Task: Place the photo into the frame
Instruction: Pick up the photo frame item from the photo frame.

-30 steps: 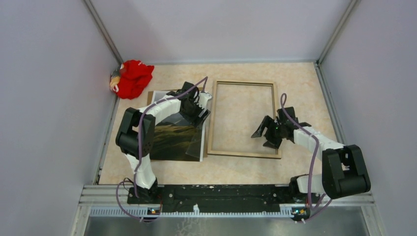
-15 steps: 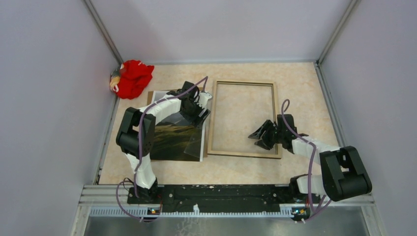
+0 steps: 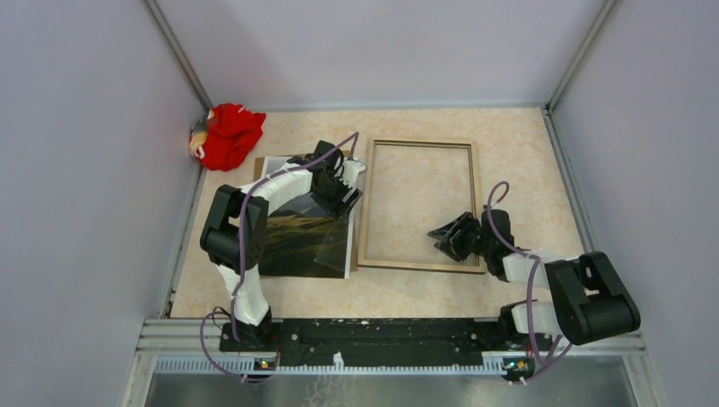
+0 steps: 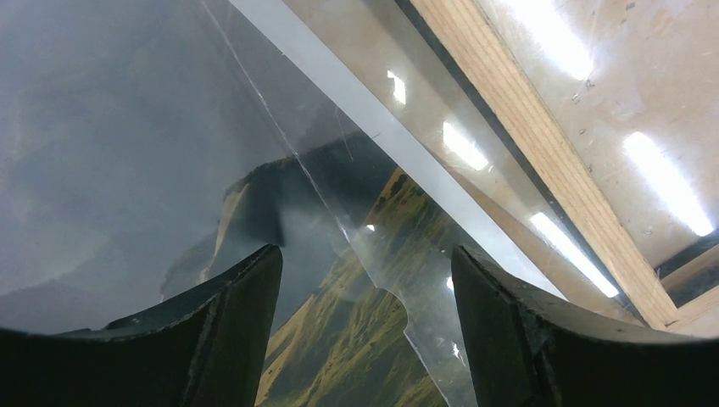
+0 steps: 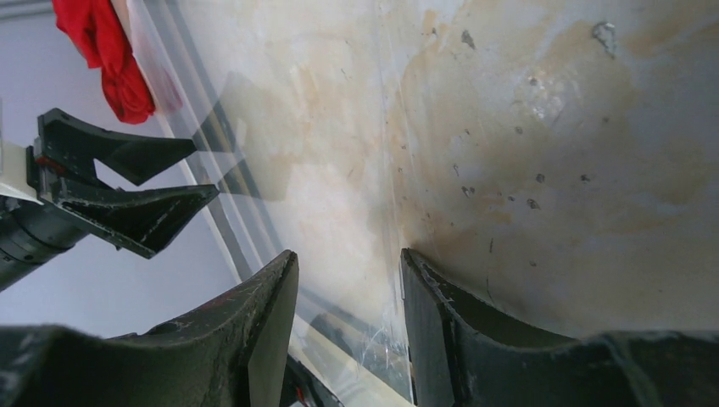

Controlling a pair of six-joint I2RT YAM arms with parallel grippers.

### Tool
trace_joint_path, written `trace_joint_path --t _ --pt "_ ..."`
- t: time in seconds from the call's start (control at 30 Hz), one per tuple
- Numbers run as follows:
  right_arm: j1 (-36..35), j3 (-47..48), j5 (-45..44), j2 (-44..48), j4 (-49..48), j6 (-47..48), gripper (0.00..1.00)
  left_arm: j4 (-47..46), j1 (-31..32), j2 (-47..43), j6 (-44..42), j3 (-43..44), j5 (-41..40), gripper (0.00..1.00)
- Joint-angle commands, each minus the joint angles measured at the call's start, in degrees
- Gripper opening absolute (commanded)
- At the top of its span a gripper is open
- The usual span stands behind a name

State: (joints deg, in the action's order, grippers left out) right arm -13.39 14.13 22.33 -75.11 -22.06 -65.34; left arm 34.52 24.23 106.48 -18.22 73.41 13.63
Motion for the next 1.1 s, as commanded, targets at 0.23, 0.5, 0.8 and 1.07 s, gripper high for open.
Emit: trace_joint_path --t 0.23,0.5,0.8,1.07 --pt "-3.64 -3.36 -5.71 -3.64 -12.11 -6.19 0.39 1.56 0.03 1.26 -0.98 2.77 2.66 0.75" --pt "-3.84 -4.71 -6.49 -3.0 -22.65 -9.54 0.25 3.05 -0.04 1.7 -1.04 3.86 5.19 0.72" --pt "-3.91 -3.76 -5.68 -2.1 -26.34 -8.23 0.33 5.05 -0.11 2.32 -0.4 5.86 10.08 0.71" --pt "-3.84 -4.09 -5.01 -6.4 -30.86 -9.43 0.2 6.07 -0.06 1.77 -0.06 6.6 11.25 0.71"
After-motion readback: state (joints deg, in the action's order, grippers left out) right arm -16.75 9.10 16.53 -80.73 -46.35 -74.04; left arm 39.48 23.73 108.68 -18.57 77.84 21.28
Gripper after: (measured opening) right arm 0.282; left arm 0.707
